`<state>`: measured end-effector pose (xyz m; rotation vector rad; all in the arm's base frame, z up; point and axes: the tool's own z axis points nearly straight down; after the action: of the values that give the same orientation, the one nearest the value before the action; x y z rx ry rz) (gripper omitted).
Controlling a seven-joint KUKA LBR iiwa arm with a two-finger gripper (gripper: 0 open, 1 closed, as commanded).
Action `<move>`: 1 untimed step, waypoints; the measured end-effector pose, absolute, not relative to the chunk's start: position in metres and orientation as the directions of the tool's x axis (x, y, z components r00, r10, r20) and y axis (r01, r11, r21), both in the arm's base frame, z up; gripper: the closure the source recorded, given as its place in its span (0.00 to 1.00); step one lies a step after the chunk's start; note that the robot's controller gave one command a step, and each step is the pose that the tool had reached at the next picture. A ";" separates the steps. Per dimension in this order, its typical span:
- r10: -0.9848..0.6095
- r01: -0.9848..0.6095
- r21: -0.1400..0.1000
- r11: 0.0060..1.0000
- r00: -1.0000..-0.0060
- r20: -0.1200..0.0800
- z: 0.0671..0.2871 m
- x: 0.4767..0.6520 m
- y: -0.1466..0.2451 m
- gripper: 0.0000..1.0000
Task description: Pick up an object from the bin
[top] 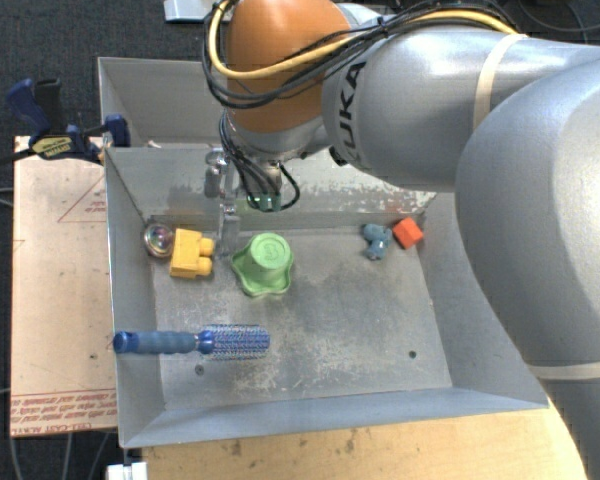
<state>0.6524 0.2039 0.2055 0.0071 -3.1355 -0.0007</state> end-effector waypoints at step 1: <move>-0.222 -0.222 0.002 0.975 -0.975 -0.002 0.079 0.641 0.235 0.00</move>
Offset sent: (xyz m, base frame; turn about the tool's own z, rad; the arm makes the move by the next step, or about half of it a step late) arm -0.0120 0.0300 -0.1252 -0.2201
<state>0.6405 0.2348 0.0786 0.3515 -3.1241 -0.0030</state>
